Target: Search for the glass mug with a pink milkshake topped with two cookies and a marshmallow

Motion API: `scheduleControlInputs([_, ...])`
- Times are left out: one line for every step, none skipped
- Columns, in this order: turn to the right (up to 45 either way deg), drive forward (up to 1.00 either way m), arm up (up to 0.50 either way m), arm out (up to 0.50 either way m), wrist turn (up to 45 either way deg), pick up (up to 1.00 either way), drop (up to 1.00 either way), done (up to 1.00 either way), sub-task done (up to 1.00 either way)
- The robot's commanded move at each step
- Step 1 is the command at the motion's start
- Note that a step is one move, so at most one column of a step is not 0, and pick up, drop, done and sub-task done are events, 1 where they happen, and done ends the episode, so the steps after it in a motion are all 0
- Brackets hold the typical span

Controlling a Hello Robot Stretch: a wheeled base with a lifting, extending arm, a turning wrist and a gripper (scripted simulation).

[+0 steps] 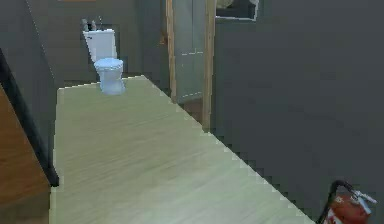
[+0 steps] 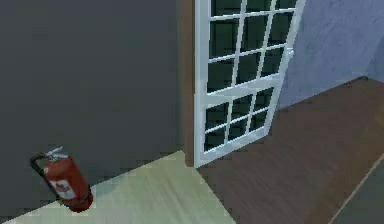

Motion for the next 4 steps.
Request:
scheduleControlInputs([-6.0, 0.00, 0.00, 0.00, 0.0, 0.00, 0.00, 0.00, 0.00])
scheduleControlInputs([0.0, 1.00, 0.00, 0.00, 0.0, 0.00, 0.00, 0.00, 0.00])
scheduleControlInputs([0.0, 1.00, 0.00, 0.00, 0.0, 0.00, 0.00, 0.00, 0.00])
scheduleControlInputs([-3.0, 0.00, 0.00, 0.00, 0.0, 0.00, 0.00, 0.00, 0.00])
